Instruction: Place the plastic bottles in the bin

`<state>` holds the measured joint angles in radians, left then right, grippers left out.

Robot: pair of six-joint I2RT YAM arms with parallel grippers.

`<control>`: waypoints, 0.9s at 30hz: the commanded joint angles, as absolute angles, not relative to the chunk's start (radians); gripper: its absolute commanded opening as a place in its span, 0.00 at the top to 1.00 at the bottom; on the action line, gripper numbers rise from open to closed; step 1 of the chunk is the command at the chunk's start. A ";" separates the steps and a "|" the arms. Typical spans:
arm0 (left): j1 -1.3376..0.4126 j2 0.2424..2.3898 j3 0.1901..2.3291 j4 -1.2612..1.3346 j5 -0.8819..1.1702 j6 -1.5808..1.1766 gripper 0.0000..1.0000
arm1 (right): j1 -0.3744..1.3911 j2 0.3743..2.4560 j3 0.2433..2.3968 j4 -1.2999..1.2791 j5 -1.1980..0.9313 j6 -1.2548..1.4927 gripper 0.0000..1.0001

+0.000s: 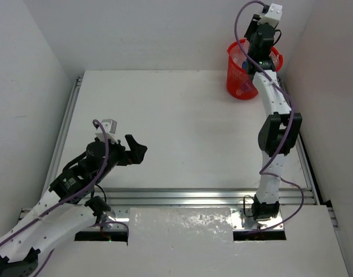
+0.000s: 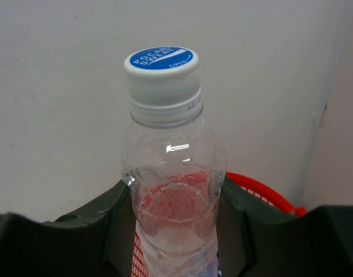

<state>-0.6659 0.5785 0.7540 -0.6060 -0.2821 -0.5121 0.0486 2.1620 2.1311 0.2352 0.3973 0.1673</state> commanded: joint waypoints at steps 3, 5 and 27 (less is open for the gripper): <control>-0.653 0.566 0.753 -0.557 -0.252 -0.491 0.00 | 0.054 2.213 2.288 0.524 0.390 0.089 1.00; -0.655 0.557 0.750 -0.552 -0.249 -0.489 0.00 | 0.045 2.268 2.312 0.532 0.350 0.069 1.00; -0.653 0.551 0.744 -0.528 -0.192 -0.462 0.00 | -0.040 2.369 2.206 0.522 0.166 0.107 0.02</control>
